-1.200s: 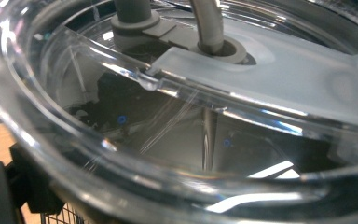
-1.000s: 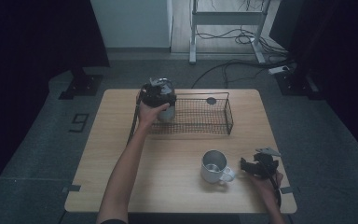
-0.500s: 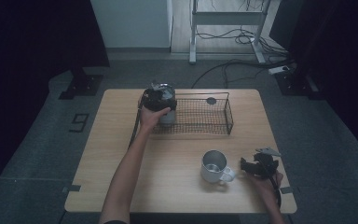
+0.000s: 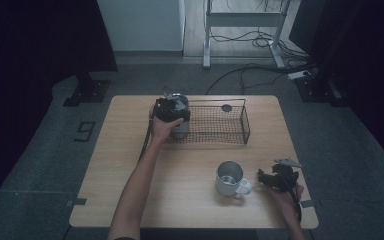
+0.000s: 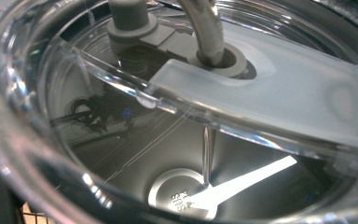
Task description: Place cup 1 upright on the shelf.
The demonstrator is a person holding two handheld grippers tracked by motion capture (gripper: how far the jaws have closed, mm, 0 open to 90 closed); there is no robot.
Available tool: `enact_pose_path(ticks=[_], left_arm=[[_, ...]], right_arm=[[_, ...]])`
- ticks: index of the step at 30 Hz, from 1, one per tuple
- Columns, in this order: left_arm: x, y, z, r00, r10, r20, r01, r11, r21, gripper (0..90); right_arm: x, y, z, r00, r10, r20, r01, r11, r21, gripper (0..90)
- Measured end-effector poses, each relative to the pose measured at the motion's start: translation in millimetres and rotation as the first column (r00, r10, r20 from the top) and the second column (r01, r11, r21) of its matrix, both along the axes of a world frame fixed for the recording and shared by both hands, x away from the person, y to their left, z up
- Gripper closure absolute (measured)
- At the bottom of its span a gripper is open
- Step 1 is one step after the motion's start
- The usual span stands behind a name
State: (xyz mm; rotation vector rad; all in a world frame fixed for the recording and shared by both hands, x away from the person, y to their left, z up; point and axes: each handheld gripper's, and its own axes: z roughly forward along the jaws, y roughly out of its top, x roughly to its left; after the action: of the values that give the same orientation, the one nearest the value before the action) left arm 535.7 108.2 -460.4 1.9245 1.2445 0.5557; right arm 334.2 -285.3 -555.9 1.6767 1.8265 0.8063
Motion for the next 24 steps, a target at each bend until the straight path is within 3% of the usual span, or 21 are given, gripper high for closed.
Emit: enact_pose_path(ticks=[14, 24], left_arm=[[-8.0, -1.6, -3.6, 0.9998, -0.005, 0.017, 0.004, 0.9999, 0.013, 3.3], [-11.7, 2.9, 2.7, 0.9996, -0.005, 0.029, 0.006, 0.9992, -0.04, 0.2]], right_arm=[[-0.1, 0.0, 0.0, 1.0, 0.001, 0.0, -0.001, 1.0, 0.0, 8.4], [-0.1, 0.0, 0.0, 1.0, 0.001, 0.0, -0.001, 1.0, 0.0, 8.4]])
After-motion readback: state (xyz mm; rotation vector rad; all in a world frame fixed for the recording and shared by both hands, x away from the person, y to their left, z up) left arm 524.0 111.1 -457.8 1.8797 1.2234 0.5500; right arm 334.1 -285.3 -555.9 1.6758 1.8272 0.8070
